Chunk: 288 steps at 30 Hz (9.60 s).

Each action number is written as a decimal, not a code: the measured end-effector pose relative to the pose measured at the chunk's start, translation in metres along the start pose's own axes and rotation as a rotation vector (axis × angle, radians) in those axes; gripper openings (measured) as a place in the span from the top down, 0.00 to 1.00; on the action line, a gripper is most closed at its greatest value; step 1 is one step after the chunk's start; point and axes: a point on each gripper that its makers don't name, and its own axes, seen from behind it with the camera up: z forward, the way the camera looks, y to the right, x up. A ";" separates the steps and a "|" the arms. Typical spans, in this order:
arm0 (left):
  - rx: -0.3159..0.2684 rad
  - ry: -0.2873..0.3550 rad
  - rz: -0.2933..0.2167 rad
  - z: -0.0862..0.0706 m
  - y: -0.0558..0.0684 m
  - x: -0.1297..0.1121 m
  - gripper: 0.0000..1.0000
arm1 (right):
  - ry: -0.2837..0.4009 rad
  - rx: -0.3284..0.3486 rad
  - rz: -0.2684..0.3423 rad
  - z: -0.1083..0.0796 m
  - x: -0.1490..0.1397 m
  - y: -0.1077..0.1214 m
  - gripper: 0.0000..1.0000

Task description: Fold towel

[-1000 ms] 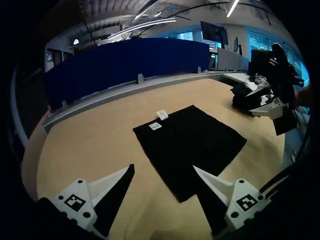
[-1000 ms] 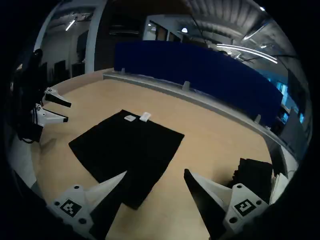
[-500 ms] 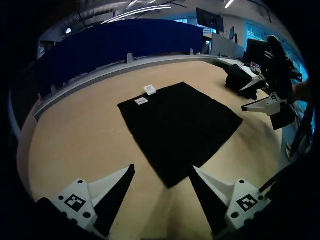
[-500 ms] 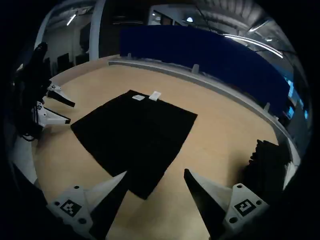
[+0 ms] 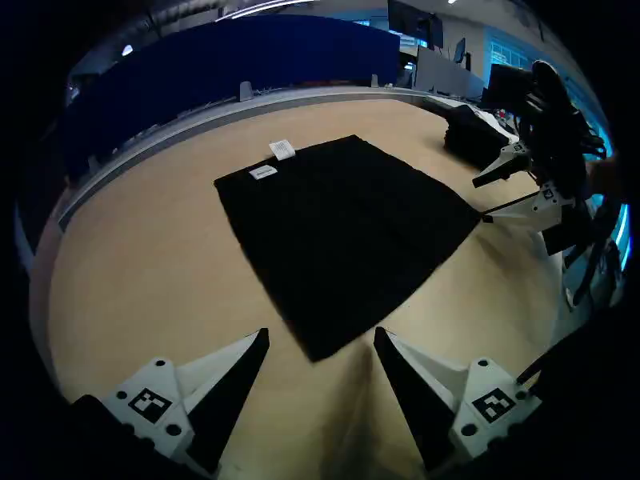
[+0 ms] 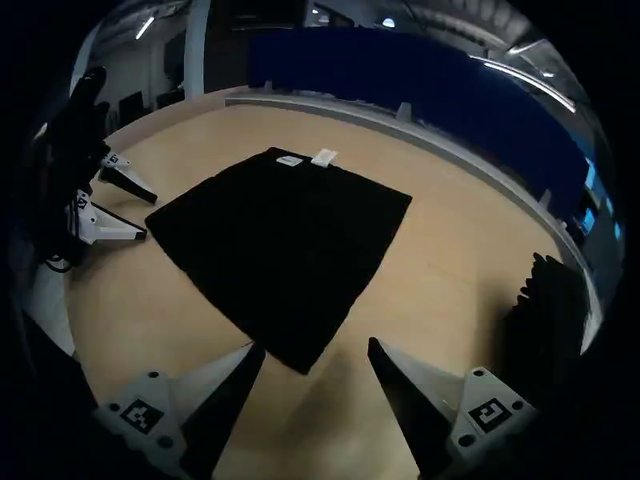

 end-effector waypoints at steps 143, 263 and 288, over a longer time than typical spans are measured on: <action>0.094 -0.049 -0.200 0.004 -0.032 0.098 0.92 | -0.023 0.005 0.047 0.007 0.085 0.059 0.87; 0.382 -0.045 -0.414 -0.107 -0.073 -0.006 0.05 | -0.201 0.159 -0.084 0.019 0.002 0.025 0.63; 0.405 -0.039 -0.441 -0.123 -0.084 -0.016 0.05 | -0.150 0.127 -0.167 0.009 0.048 0.027 0.94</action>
